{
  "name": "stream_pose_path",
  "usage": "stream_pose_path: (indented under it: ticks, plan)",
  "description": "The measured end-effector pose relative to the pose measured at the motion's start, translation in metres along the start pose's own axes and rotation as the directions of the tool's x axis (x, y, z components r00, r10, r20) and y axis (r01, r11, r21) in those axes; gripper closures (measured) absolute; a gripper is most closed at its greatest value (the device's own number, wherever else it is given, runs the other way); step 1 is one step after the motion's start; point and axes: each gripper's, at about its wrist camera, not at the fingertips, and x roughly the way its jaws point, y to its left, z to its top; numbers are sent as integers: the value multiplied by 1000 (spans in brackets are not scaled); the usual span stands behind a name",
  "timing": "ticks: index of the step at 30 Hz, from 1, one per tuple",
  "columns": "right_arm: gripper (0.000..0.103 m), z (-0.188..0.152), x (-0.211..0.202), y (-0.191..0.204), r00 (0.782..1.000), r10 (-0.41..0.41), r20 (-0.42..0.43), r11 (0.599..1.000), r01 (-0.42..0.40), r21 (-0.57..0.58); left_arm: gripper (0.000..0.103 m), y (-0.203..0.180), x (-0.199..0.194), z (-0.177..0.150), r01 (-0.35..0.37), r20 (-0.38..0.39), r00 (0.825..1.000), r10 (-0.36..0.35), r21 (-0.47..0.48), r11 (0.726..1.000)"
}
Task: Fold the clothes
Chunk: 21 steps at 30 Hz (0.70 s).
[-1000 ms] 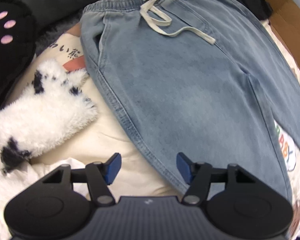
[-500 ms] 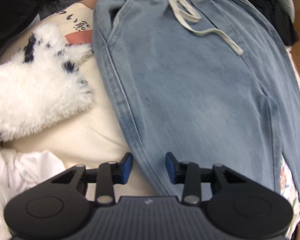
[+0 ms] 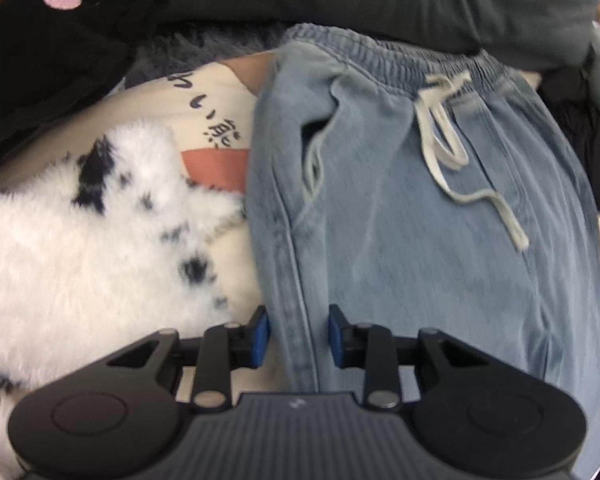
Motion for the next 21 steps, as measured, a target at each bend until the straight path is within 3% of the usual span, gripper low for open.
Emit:
stream_pose_path:
  ticks: [3, 5, 9, 13, 21]
  plan:
    - [100, 0, -1, 0, 1000, -2, 1, 1000, 2, -1, 74, 9, 1, 6, 33, 12, 999, -32, -55, 998]
    - [101, 1, -2, -1, 1000, 0, 5, 1000, 0, 2, 85, 11, 0, 5, 53, 16, 999, -52, -50, 997]
    - [101, 4, -7, -3, 1000, -1, 15, 1000, 1, 8, 86, 2, -9, 11, 80, 23, 996, -80, 3, 997]
    - [101, 8, -18, -5, 999, -12, 42, 1000, 11, 17, 87, -2, -23, 16, 131, 43, 990, -132, 6, 991]
    - [102, 21, -47, -10, 994, -36, 99, 999, 33, 27, 87, -21, -41, 19, 162, 60, 985, -162, 15, 987]
